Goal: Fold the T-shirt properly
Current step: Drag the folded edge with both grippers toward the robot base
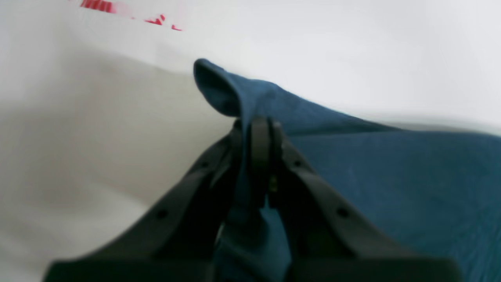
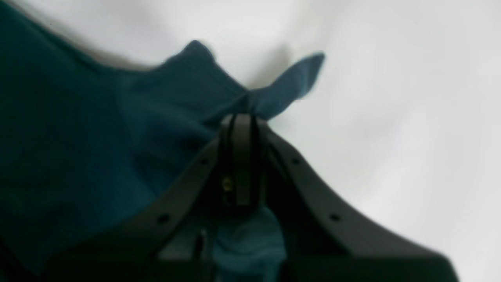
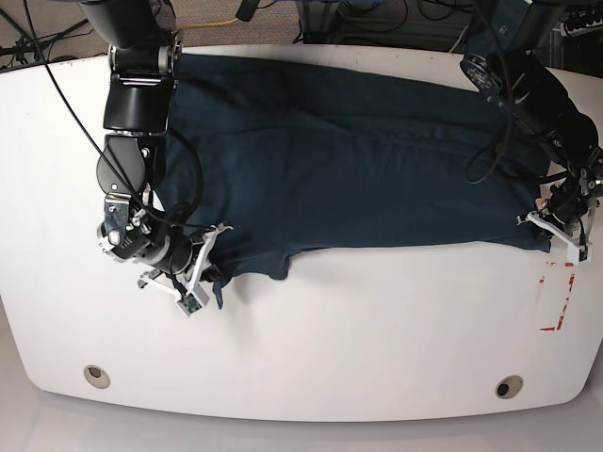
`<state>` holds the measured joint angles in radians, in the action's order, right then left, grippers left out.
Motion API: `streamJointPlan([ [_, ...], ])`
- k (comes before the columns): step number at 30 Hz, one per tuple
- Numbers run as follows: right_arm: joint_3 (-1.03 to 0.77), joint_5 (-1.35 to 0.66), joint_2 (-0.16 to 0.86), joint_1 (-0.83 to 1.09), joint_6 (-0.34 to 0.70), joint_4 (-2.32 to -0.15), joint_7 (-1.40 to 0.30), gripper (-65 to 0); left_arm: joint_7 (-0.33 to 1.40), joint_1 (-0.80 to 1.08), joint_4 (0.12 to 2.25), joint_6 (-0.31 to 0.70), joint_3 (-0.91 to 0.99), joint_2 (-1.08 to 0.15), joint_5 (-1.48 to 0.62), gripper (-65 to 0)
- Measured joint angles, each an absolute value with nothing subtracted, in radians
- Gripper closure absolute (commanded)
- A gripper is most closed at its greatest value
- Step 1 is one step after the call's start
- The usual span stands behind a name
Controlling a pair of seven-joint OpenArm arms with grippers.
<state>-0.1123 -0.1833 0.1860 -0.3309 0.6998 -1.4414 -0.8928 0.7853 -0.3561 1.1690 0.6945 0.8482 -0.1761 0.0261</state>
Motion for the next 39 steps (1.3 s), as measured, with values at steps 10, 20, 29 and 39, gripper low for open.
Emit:
streamJointPlan([
  [10, -0.162, -0.196, 0.181, -0.19, 0.7, -1.739, -0.992, 0.0, 0.799, -0.348, 1.221, 0.697, 0.848, -0.169, 0.028, 0.0],
  [20, -0.218, -0.184, 0.182, 0.013, 0.699, -1.913, -1.002, 0.0, 0.826, -0.265, 1.394, 0.698, 0.749, -0.112, -0.117, -4.3],
  [29, -0.336, -0.254, 0.126, 0.178, 0.696, -2.004, -1.007, 0.0, 0.915, -0.136, 1.509, 0.697, 0.723, -0.175, -0.272, -4.3],
  [39, -0.509, -0.562, 0.121, 0.341, 0.698, -2.003, -1.06, 0.0, 0.92, -0.007, 1.51, 0.698, 0.722, -0.247, -0.374, -4.3],
])
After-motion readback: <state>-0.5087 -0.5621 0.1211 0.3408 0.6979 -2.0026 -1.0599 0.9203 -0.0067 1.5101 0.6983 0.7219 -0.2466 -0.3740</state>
